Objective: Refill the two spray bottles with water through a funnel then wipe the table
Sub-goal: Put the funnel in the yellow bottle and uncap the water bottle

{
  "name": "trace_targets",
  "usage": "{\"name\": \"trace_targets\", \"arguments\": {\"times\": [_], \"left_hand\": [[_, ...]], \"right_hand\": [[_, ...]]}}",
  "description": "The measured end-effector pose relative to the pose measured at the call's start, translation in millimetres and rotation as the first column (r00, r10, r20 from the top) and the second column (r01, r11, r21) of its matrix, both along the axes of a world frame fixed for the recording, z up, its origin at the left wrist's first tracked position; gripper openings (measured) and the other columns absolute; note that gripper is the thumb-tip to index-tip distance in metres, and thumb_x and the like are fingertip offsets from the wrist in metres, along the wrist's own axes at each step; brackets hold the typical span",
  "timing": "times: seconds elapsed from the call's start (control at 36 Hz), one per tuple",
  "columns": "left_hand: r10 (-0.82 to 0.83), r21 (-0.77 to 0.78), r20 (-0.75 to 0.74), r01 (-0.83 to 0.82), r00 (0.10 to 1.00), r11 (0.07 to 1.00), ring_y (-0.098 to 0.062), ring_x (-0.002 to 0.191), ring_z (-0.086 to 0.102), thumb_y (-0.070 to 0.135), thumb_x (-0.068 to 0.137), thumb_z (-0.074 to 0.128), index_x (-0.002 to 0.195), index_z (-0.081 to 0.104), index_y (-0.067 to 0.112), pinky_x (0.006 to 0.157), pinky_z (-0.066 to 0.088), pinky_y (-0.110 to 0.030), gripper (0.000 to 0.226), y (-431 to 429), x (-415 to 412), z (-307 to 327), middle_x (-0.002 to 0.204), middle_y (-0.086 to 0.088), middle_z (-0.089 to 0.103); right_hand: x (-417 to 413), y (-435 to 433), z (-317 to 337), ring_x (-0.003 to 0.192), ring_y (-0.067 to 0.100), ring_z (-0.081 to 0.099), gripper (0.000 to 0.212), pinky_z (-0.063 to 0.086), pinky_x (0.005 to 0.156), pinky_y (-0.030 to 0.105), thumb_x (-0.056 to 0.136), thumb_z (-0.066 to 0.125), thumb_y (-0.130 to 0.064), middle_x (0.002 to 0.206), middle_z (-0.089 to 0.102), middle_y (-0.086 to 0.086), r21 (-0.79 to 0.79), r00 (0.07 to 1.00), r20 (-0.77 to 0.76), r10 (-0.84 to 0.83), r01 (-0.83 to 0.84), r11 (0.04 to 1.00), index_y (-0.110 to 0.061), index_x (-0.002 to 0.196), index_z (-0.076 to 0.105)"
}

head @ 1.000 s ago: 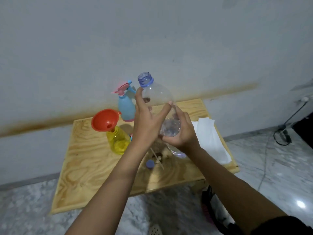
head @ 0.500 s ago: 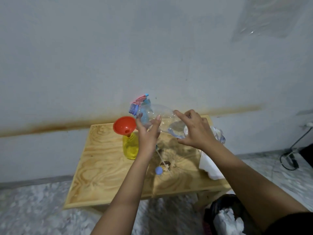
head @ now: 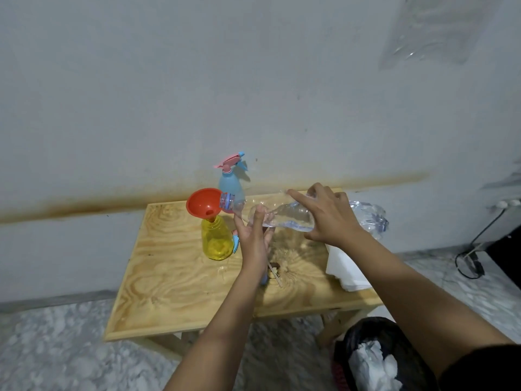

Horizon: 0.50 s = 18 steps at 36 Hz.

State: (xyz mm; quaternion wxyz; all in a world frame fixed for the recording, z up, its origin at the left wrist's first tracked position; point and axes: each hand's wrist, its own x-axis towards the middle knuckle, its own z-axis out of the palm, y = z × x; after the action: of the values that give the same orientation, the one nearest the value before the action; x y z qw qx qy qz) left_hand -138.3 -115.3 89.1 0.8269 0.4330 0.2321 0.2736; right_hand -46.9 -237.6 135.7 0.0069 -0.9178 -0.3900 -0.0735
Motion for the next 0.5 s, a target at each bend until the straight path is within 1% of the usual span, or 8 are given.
{"name": "trace_targets", "arguments": {"times": [0.08,0.14,0.19,0.28,0.36,0.42,0.47,0.5], "left_hand": [[0.01,-0.014,-0.01,-0.01,1.0,1.0,-0.016,0.119,0.055,0.042,0.072,0.063,0.141,0.027,0.034,0.087,0.051,-0.03,0.079,0.7,3.6,0.7,0.136,-0.002,0.049],[0.012,-0.027,-0.016,-0.013,1.0,1.0,-0.019,0.125,0.05,0.047,0.069,0.065,0.145,0.023,0.032,0.087,0.051,-0.03,0.088,2.2,6.3,1.1,0.143,-0.004,0.044],[0.016,-0.035,-0.028,-0.017,0.999,0.999,-0.02,0.128,0.047,0.046,0.076,0.063,0.147,0.019,0.033,0.09,0.05,-0.032,0.084,3.8,9.3,1.5,0.147,-0.003,0.039],[0.032,-0.061,-0.026,-0.034,0.999,0.998,-0.022,0.131,0.043,0.036,0.09,0.056,0.148,0.013,0.036,0.096,0.044,-0.037,0.072,5.6,13.4,1.4,0.149,0.0,0.035],[0.028,-0.093,-0.033,-0.031,0.999,0.995,-0.026,0.13,0.045,0.04,0.086,0.057,0.149,0.011,0.033,0.094,0.043,-0.036,0.079,6.2,15.7,1.7,0.144,0.001,0.041],[0.025,-0.104,-0.046,-0.03,0.999,0.994,-0.029,0.131,0.043,0.045,0.083,0.059,0.149,0.01,0.035,0.094,0.044,-0.036,0.083,6.7,17.9,1.2,0.146,-0.004,0.04],[0.037,-0.121,-0.056,-0.044,0.998,0.992,-0.03,0.131,0.043,0.041,0.088,0.056,0.148,0.009,0.037,0.099,0.042,-0.04,0.077,6.9,19.7,0.5,0.145,-0.006,0.041],[0.041,-0.126,-0.056,-0.048,0.998,0.991,-0.03,0.13,0.044,0.04,0.09,0.055,0.148,0.008,0.036,0.1,0.041,-0.041,0.075,6.7,20.4,0.2,0.14,-0.005,0.046]], "right_hand": [[1.2,1.9,5.4,0.112,0.022,0.043,0.088,0.033,0.088,0.038,0.07,0.072,-0.04,0.124,0.038,0.006,-0.002,1.0,-0.002,-0.005,0.005,1.0,-0.044,0.142,0.021],[2.0,3.6,8.6,0.112,0.022,0.042,0.088,0.032,0.089,0.038,0.07,0.072,-0.038,0.124,0.038,0.006,-0.001,1.0,-0.003,-0.011,0.011,1.0,-0.044,0.141,0.021],[2.6,5.7,11.4,0.111,0.022,0.042,0.089,0.032,0.089,0.038,0.069,0.073,-0.036,0.124,0.038,0.005,-0.008,1.0,0.006,-0.017,0.017,1.0,-0.044,0.141,0.021],[3.3,8.5,14.3,0.111,0.023,0.042,0.089,0.033,0.089,0.039,0.069,0.073,-0.038,0.124,0.038,0.005,-0.02,1.0,0.014,-0.015,0.016,1.0,-0.044,0.141,0.021],[3.9,10.8,16.4,0.111,0.023,0.042,0.088,0.033,0.089,0.04,0.069,0.073,-0.037,0.123,0.037,0.005,-0.025,1.0,0.011,-0.017,0.017,1.0,-0.043,0.14,0.022],[3.9,12.1,17.3,0.111,0.023,0.041,0.088,0.033,0.089,0.04,0.069,0.072,-0.036,0.123,0.037,0.005,-0.029,1.0,0.007,-0.022,0.023,0.999,-0.043,0.14,0.021],[3.9,13.1,17.6,0.11,0.023,0.041,0.088,0.033,0.088,0.04,0.069,0.072,-0.035,0.122,0.036,0.005,-0.035,1.0,0.007,-0.025,0.025,0.999,-0.043,0.14,0.021],[4.2,13.5,17.7,0.11,0.023,0.041,0.088,0.033,0.088,0.04,0.069,0.072,-0.036,0.122,0.037,0.006,-0.039,1.0,0.007,-0.024,0.024,0.999,-0.043,0.14,0.021]]}}
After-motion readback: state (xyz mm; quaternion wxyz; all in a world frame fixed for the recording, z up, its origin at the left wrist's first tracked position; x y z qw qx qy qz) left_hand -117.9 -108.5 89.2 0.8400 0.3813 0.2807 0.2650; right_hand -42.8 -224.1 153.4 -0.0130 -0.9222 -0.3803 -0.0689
